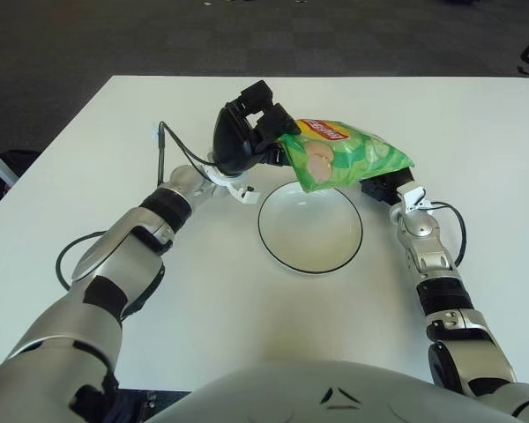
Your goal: Put the snack into the plate.
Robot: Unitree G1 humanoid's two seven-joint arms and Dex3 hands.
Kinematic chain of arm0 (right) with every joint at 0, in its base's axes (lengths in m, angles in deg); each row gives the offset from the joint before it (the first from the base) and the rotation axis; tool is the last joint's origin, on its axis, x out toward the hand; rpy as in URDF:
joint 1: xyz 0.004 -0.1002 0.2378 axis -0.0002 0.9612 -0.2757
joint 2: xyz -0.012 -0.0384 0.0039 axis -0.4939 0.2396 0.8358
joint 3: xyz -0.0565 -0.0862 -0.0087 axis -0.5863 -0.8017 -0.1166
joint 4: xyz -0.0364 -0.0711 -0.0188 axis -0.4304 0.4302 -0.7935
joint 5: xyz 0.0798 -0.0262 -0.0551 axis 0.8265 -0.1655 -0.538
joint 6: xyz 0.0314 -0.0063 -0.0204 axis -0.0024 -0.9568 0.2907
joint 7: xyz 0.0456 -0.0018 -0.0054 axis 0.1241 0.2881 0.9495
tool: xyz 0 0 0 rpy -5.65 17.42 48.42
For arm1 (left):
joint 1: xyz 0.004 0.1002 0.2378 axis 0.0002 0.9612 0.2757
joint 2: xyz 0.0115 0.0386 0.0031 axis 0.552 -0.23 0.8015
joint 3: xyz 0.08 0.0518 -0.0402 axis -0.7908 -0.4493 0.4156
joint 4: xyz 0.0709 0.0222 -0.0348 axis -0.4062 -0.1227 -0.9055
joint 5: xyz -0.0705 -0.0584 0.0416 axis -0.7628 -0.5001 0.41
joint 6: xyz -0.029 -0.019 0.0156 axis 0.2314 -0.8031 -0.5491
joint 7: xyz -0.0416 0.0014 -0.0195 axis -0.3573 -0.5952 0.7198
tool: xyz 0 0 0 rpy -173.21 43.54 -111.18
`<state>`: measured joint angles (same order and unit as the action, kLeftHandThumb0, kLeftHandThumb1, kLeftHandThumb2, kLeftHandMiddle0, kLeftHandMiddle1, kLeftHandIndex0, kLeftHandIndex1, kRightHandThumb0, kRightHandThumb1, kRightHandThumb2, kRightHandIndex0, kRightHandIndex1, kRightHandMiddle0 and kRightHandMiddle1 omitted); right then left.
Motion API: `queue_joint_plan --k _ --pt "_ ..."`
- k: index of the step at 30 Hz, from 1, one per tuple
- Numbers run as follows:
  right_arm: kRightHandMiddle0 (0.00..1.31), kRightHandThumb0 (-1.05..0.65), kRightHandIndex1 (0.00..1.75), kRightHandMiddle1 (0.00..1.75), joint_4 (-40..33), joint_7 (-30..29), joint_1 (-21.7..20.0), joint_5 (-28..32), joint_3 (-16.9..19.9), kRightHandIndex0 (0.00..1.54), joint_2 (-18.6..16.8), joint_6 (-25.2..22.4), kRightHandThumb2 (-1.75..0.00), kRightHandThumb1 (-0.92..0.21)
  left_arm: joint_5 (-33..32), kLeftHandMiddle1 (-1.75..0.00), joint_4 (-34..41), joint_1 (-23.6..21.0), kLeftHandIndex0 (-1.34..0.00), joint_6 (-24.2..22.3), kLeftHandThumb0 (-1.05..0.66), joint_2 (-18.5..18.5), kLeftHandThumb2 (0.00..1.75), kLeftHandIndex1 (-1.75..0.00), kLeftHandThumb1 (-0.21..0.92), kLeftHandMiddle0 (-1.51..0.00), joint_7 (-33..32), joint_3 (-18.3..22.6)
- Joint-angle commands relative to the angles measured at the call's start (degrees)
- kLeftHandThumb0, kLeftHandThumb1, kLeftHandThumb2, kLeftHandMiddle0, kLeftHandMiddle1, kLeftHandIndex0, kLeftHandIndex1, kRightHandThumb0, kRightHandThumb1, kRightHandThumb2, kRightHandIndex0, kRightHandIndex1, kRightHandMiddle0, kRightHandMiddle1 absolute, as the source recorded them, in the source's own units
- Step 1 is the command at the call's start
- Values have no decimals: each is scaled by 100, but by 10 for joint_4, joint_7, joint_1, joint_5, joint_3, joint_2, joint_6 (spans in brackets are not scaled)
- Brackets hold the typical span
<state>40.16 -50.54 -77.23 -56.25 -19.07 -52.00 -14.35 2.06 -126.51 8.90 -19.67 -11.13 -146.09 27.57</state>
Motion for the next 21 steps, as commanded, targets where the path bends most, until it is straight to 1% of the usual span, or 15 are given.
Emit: queue_joint_plan --k 1,5,10,16,21 --pt "41 -36 172 154 21 6 9 -5 -3 75 4 -10 -33 -92 1 -175 38 17 -61 12 17 22 59 -175 72 -89 8 18" --pt "41 -36 172 154 24 8 7 -4 -2 74 7 -8 -33 -92 1 -175 72 34 -59 18 17 31 66 -175 68 -86 26 31" --pt "41 -36 171 154 23 12 6 -1 2 74 11 -9 -33 -92 -1 -175 128 57 -58 25 16 33 69 -175 66 -83 58 46" --pt "41 -36 171 154 20 10 7 1 7 74 15 -13 -32 -92 -4 -175 169 79 -58 45 12 21 70 -175 65 -81 89 53" --pt "41 -36 170 153 17 10 6 5 13 74 17 -19 -32 -92 -7 -175 177 89 -58 64 10 9 66 -175 66 -77 119 52"
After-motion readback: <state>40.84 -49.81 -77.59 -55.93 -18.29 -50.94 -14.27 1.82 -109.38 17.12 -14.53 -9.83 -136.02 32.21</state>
